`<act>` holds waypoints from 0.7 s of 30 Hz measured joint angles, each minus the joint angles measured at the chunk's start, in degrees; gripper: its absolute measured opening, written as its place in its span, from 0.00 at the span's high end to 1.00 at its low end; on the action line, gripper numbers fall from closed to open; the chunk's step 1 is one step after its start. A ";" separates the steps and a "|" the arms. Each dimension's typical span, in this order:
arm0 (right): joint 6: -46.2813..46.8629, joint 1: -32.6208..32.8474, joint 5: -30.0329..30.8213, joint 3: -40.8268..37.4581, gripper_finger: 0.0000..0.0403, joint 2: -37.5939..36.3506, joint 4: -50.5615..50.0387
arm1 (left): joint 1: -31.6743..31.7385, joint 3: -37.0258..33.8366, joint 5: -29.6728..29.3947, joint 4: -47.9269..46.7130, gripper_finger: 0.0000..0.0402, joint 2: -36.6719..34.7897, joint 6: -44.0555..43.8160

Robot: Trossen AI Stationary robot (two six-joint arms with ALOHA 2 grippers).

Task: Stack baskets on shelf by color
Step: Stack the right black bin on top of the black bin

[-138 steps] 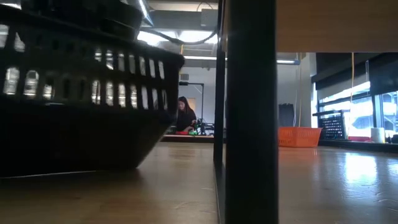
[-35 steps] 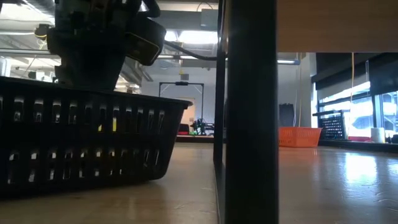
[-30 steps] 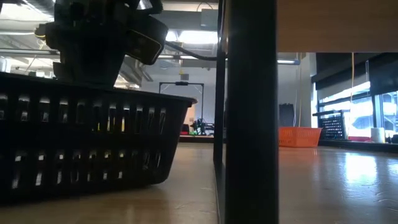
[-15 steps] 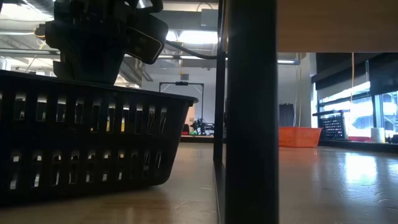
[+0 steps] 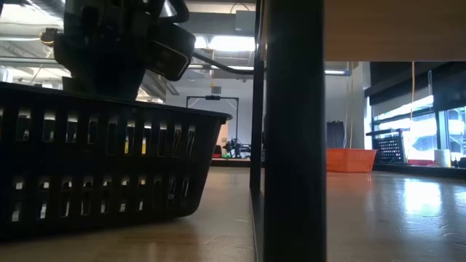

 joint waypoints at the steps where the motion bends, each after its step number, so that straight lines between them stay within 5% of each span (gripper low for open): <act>1: 0.00 0.01 0.01 0.00 0.67 0.00 0.00 | 0.04 0.00 -0.01 0.00 0.97 0.00 -0.03; 11: -0.02 0.01 0.02 0.00 0.67 0.02 0.03 | 1.06 0.19 -1.90 -7.92 0.99 -4.46 -0.15; 21: -0.02 0.00 0.09 0.00 0.67 0.02 0.28 | 3.01 6.88 -16.62 -27.58 1.00 -12.94 -0.24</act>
